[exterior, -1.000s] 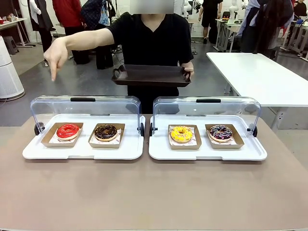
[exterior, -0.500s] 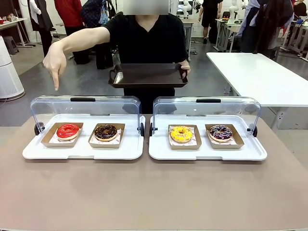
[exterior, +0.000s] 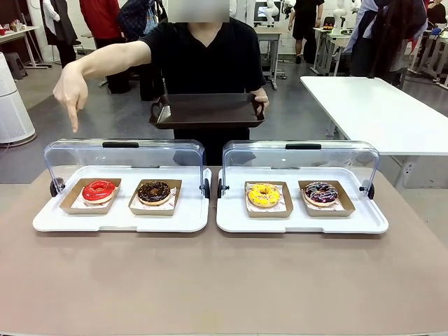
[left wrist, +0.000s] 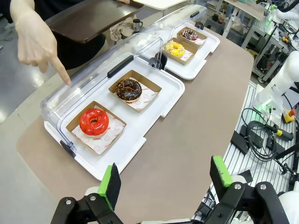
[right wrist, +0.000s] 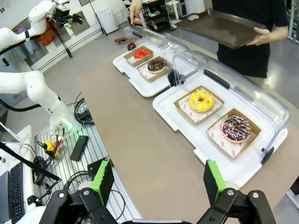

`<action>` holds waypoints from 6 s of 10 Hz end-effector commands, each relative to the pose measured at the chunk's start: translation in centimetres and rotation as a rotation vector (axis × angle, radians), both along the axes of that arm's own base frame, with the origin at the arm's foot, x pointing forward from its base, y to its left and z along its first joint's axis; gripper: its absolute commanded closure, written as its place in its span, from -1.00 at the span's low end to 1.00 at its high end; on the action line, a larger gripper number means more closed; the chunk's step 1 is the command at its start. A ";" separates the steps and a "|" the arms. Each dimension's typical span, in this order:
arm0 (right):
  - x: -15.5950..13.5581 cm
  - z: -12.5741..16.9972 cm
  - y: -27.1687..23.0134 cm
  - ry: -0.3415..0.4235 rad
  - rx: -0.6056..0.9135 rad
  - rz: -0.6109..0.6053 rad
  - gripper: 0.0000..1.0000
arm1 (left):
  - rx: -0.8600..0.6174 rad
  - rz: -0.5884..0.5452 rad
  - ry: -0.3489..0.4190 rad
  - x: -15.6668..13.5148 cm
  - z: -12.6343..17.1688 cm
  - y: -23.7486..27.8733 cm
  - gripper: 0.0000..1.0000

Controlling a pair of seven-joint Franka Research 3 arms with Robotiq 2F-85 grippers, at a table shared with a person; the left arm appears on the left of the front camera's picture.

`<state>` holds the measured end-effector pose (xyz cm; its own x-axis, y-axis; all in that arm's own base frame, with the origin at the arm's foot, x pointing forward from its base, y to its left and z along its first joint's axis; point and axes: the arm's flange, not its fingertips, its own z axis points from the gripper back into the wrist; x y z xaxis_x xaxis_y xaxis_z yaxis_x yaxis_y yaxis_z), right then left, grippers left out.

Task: Provide the desired donut to the person.
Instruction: Pick up and lift the Paper togo box containing the Donut pointed at by the person.

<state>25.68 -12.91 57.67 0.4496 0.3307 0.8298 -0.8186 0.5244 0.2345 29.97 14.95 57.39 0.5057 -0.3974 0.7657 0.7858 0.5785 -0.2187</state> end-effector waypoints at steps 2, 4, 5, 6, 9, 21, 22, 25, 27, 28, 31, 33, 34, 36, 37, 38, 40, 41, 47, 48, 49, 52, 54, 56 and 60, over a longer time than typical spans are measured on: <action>0.0 0.0 0.0 -0.004 0.007 0.006 -1.00 | 0.000 0.000 0.000 0.0 0.0 0.0 -1.00; 0.0 0.0 0.0 -0.004 0.007 0.006 -1.00 | 0.254 -0.023 0.009 1.7 0.6 -2.7 -1.00; 0.0 0.0 0.0 -0.004 0.007 0.006 -1.00 | 0.373 -0.062 0.033 3.3 0.4 -4.5 -1.00; 0.0 0.0 0.0 -0.004 0.007 0.006 -1.00 | 0.465 -0.112 0.073 5.3 -0.4 -6.8 -1.00; 0.0 0.0 0.0 -0.004 0.007 0.006 -1.00 | 0.722 -0.224 0.103 8.1 -5.7 -12.6 -1.00; 0.0 0.0 0.0 -0.004 0.007 0.006 -1.00 | 0.864 -0.570 0.028 10.1 -16.4 -17.0 -1.00; 0.0 0.0 0.0 -0.004 0.007 0.006 -1.00 | 0.864 -0.570 0.028 10.1 -16.4 -17.0 -1.00; 0.0 0.0 0.0 -0.004 0.007 0.006 -1.00 | 0.855 -0.596 0.030 10.5 -16.4 -16.9 -1.00; 0.0 0.0 0.0 -0.004 0.007 0.006 -1.00 | 0.890 -0.656 -0.007 13.7 -17.9 -16.0 -1.00; 0.0 0.0 0.0 -0.004 0.007 0.006 -1.00 | 0.888 -0.665 -0.023 14.6 -18.7 -15.7 -1.00; 0.0 0.0 0.0 -0.004 0.007 0.006 -1.00 | 0.926 -0.631 -0.051 16.9 -20.6 -14.7 -1.00; 0.0 0.0 0.0 -0.004 0.007 0.006 -1.00 | 0.934 -0.637 -0.066 18.0 -21.7 -14.3 -1.00; 0.0 0.0 0.0 -0.004 0.007 0.006 -1.00 | 0.938 -0.637 -0.071 18.4 -22.2 -14.2 -1.00; 0.0 0.0 0.0 -0.004 0.007 0.006 -1.00 | 0.927 -0.635 -0.065 19.5 -23.1 -14.0 -1.00; 0.0 0.0 0.0 -0.004 0.007 0.006 -1.00 | 0.930 -0.631 -0.059 19.8 -23.6 -14.0 -1.00; 0.0 0.0 0.0 -0.004 0.007 0.006 -1.00 | 0.927 -0.634 -0.059 20.3 -23.9 -14.0 -1.00; 0.0 0.0 0.0 -0.004 0.007 0.006 -1.00 | 0.928 -0.631 -0.045 20.9 -24.7 -14.2 -1.00; 0.0 0.0 0.0 -0.004 0.007 0.006 -1.00 | 0.928 -0.634 -0.043 21.1 -25.0 -14.3 -1.00; 0.0 0.0 0.0 -0.004 0.007 0.006 -1.00 | 0.902 -0.640 -0.048 21.1 -25.0 -14.3 1.00; 0.0 0.0 0.0 -0.004 0.007 0.006 -1.00 | 0.905 -0.641 -0.044 21.0 -24.9 -14.3 1.00; 0.0 0.0 0.0 -0.004 0.007 0.006 -1.00 | 0.909 -0.644 -0.043 21.0 -24.8 -14.2 1.00; 0.0 0.0 0.0 -0.004 0.007 0.006 -1.00 | 0.921 -0.657 -0.049 20.6 -23.9 -14.1 1.00; 0.0 0.0 0.0 -0.004 0.007 0.006 -1.00 | 0.922 -0.673 -0.050 20.5 -23.4 -14.1 1.00; 0.0 0.0 0.0 -0.004 0.007 0.006 -1.00 | 0.922 -0.700 -0.042 20.2 -23.0 -14.2 1.00; 0.0 0.0 0.0 -0.004 0.007 0.006 -1.00 | 0.926 -0.754 0.066 15.2 -17.4 -15.8 1.00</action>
